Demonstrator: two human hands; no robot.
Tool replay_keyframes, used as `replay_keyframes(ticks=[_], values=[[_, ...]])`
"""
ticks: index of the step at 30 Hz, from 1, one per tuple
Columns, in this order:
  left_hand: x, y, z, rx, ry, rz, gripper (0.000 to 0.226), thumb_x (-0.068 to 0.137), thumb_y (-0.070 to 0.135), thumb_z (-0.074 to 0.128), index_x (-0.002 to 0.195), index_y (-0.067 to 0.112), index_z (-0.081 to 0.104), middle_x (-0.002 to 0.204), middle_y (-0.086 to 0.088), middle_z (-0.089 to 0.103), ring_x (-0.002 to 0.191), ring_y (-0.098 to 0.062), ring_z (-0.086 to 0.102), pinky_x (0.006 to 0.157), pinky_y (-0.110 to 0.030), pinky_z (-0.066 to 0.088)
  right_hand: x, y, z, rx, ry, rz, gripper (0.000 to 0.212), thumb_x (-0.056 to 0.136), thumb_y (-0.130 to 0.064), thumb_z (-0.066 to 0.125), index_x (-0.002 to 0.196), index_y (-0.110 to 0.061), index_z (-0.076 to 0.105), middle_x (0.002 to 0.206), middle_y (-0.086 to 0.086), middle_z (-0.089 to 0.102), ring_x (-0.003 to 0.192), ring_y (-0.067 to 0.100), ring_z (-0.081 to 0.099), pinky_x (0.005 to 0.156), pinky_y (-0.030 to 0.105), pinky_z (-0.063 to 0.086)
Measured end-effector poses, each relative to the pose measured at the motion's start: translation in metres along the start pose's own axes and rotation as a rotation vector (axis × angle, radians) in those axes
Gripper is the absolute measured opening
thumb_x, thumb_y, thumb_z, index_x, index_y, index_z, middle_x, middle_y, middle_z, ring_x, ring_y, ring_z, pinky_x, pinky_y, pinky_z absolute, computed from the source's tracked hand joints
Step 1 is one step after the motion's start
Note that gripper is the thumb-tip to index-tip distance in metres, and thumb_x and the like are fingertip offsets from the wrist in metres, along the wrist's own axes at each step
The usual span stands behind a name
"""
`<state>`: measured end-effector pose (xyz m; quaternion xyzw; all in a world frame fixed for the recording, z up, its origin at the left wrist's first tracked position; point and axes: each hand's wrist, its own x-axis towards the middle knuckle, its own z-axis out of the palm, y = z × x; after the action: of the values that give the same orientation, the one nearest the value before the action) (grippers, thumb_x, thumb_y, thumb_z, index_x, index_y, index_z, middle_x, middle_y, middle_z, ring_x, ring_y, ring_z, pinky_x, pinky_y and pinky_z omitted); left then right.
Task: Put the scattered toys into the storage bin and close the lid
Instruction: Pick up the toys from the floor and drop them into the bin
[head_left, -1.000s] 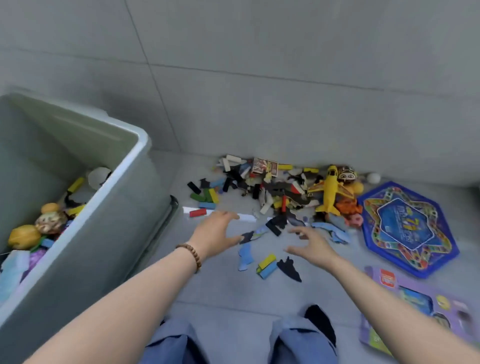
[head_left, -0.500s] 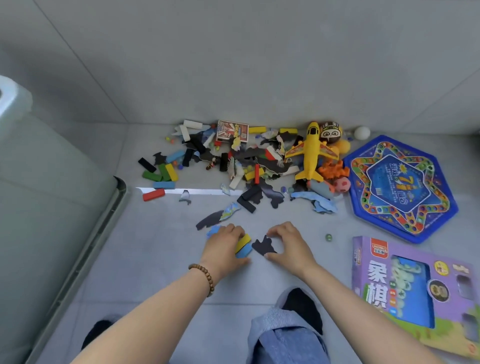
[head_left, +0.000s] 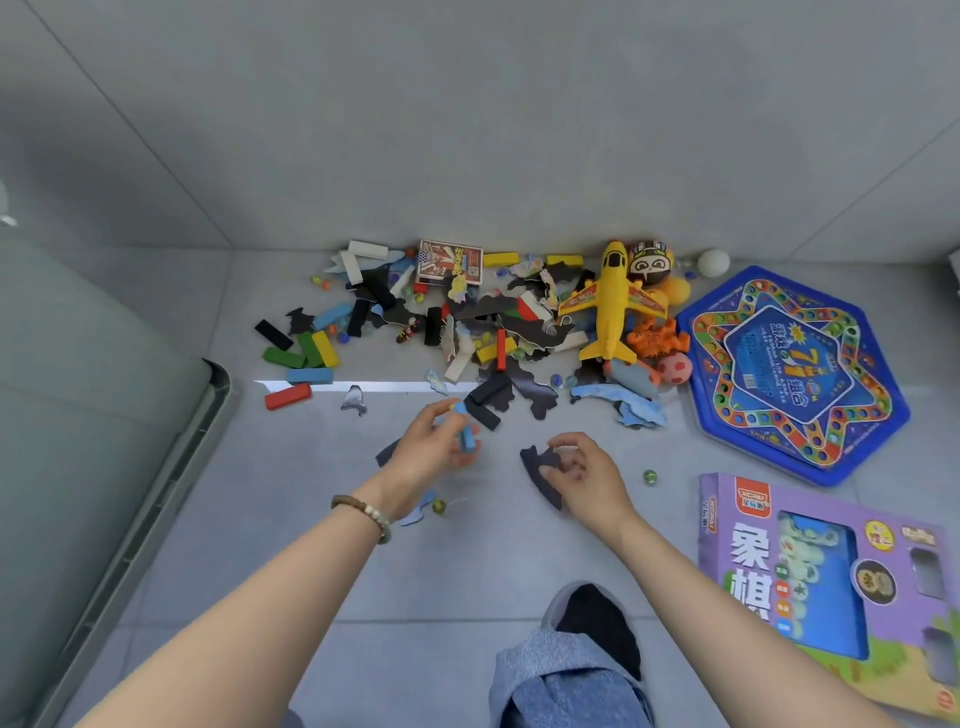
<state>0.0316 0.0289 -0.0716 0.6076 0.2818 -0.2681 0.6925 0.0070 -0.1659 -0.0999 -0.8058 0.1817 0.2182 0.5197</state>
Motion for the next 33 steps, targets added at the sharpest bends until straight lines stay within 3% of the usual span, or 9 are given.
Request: replay_keyframes(ticks=[3, 5, 8, 13, 16, 20, 25, 27, 33], values=[[-0.003, 0.001, -0.018, -0.363, -0.107, -0.152, 0.029, 0.097, 0.020, 0.038, 0.118, 0.009, 0.054, 0.106, -0.012, 0.058, 0.085, -0.024, 0.061, 0.082, -0.035, 0.053, -0.003, -0.029, 0.009, 0.295, 0.034, 0.042, 0.022, 0.085, -0.003, 0.063, 0.103, -0.015, 0.056, 0.083, 0.002, 0.063, 0.070, 0.014, 0.057, 0.052, 0.016, 0.048], [-0.008, -0.005, -0.025, -0.470, -0.148, -0.227, 0.038, 0.097, 0.036, 0.040, 0.115, 0.008, 0.057, 0.107, -0.013, 0.060, 0.089, -0.028, 0.062, 0.085, -0.041, 0.052, -0.009, -0.052, 0.021, 0.414, -0.081, -0.008, 0.022, 0.086, -0.002, 0.063, 0.103, -0.013, 0.056, 0.081, 0.000, 0.063, 0.071, 0.012, 0.059, 0.053, 0.017, 0.051], [-0.011, -0.012, -0.029, -0.594, -0.192, -0.277, 0.050, 0.092, 0.050, 0.047, 0.118, 0.009, 0.057, 0.110, -0.014, 0.064, 0.093, -0.031, 0.066, 0.086, -0.044, 0.054, -0.014, -0.062, 0.039, 0.325, -0.174, -0.072, 0.019, 0.086, -0.009, 0.064, 0.105, -0.013, 0.059, 0.086, -0.001, 0.061, 0.073, 0.010, 0.059, 0.056, 0.017, 0.050], [-0.013, -0.017, -0.054, -0.261, -0.028, -0.128, 0.027, 0.097, 0.027, 0.048, 0.116, 0.010, 0.057, 0.099, -0.004, 0.067, 0.076, -0.015, 0.068, 0.061, -0.023, 0.058, -0.018, -0.019, 0.050, 0.109, -0.122, -0.043, 0.018, 0.078, -0.013, 0.074, 0.090, -0.020, 0.064, 0.089, -0.002, 0.062, 0.071, 0.012, 0.054, 0.066, 0.021, 0.047], [-0.019, -0.027, -0.079, -0.182, 0.031, -0.083, 0.024, 0.097, 0.021, 0.048, 0.119, 0.013, 0.055, 0.103, -0.006, 0.067, 0.081, -0.020, 0.067, 0.064, -0.024, 0.059, -0.028, -0.006, 0.071, 0.013, -0.257, -0.069, 0.025, 0.072, -0.012, 0.080, 0.088, -0.023, 0.064, 0.094, -0.002, 0.064, 0.065, 0.007, 0.052, 0.067, 0.011, 0.046], [-0.029, -0.039, -0.099, -0.183, 0.049, -0.115, 0.022, 0.097, 0.013, 0.050, 0.117, 0.019, 0.056, 0.102, -0.006, 0.067, 0.081, -0.022, 0.066, 0.063, -0.027, 0.059, -0.029, -0.003, 0.093, -0.223, -0.267, -0.210, 0.032, 0.067, -0.014, 0.081, 0.083, -0.034, 0.061, 0.089, -0.013, 0.058, 0.062, 0.006, 0.048, 0.070, 0.019, 0.045], [-0.035, -0.039, -0.103, -0.199, 0.017, -0.139, 0.023, 0.096, 0.010, 0.050, 0.115, 0.018, 0.059, 0.104, -0.007, 0.067, 0.083, -0.023, 0.067, 0.064, -0.028, 0.060, -0.026, -0.003, 0.099, -0.395, -0.198, -0.286, 0.015, 0.075, -0.018, 0.076, 0.088, -0.019, 0.069, 0.077, -0.017, 0.051, 0.063, -0.003, 0.049, 0.069, 0.020, 0.043], [-0.035, -0.035, -0.100, -0.189, -0.003, -0.131, 0.023, 0.094, 0.009, 0.053, 0.115, 0.018, 0.059, 0.106, -0.005, 0.068, 0.086, -0.022, 0.066, 0.066, -0.027, 0.060, -0.026, -0.010, 0.098, -0.218, -0.156, -0.190, 0.011, 0.077, -0.017, 0.076, 0.084, -0.019, 0.067, 0.075, -0.015, 0.056, 0.059, -0.003, 0.051, 0.063, 0.016, 0.043], [-0.022, -0.014, -0.062, -0.132, -0.078, -0.099, 0.018, 0.091, 0.004, 0.055, 0.099, 0.019, 0.062, 0.102, -0.003, 0.063, 0.080, -0.018, 0.063, 0.063, -0.026, 0.058, -0.026, -0.036, 0.037, 0.796, -0.174, 0.207, 0.012, 0.089, 0.000, 0.051, 0.088, -0.009, 0.060, 0.077, 0.003, 0.066, 0.063, 0.013, 0.062, 0.057, 0.021, 0.053]])
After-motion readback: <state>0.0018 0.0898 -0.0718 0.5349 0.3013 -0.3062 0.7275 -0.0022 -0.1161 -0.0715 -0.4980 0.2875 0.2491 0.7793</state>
